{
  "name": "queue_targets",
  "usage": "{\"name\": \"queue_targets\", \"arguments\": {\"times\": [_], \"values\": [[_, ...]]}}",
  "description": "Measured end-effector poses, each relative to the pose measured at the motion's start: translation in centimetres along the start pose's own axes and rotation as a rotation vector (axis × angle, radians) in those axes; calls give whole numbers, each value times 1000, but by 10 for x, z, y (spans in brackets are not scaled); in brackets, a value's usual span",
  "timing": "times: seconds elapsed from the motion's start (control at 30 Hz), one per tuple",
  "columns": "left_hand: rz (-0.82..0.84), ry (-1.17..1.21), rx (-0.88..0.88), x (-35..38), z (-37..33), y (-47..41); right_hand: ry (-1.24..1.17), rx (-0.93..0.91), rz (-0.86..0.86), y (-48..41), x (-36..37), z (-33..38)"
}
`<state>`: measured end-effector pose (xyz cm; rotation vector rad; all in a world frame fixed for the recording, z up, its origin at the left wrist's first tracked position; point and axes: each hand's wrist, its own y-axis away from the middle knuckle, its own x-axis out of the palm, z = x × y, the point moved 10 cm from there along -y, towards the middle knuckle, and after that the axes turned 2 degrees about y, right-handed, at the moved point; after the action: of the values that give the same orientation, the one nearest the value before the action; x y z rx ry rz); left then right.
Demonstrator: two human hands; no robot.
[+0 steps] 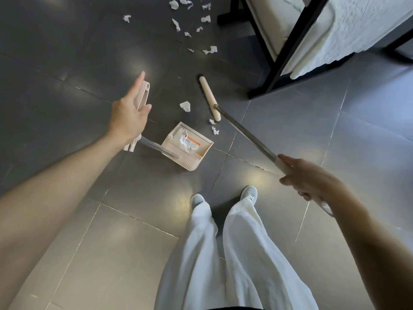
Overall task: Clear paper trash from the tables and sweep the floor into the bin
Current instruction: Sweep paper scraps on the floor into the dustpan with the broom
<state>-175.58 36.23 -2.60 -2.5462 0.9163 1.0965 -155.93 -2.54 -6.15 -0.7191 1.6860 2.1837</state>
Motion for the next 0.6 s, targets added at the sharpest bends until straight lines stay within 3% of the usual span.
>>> {"name": "queue_targets", "arguments": {"times": [0.13, 0.37, 0.6], "values": [[27, -22, 30, 10, -8, -8, 70, 9, -57, -22, 17, 11], [20, -51, 31, 11, -3, -14, 4, 28, 226, -8, 85, 18], [1, -33, 15, 0, 8, -7, -211, 4, 237, 25, 54, 22]]}}
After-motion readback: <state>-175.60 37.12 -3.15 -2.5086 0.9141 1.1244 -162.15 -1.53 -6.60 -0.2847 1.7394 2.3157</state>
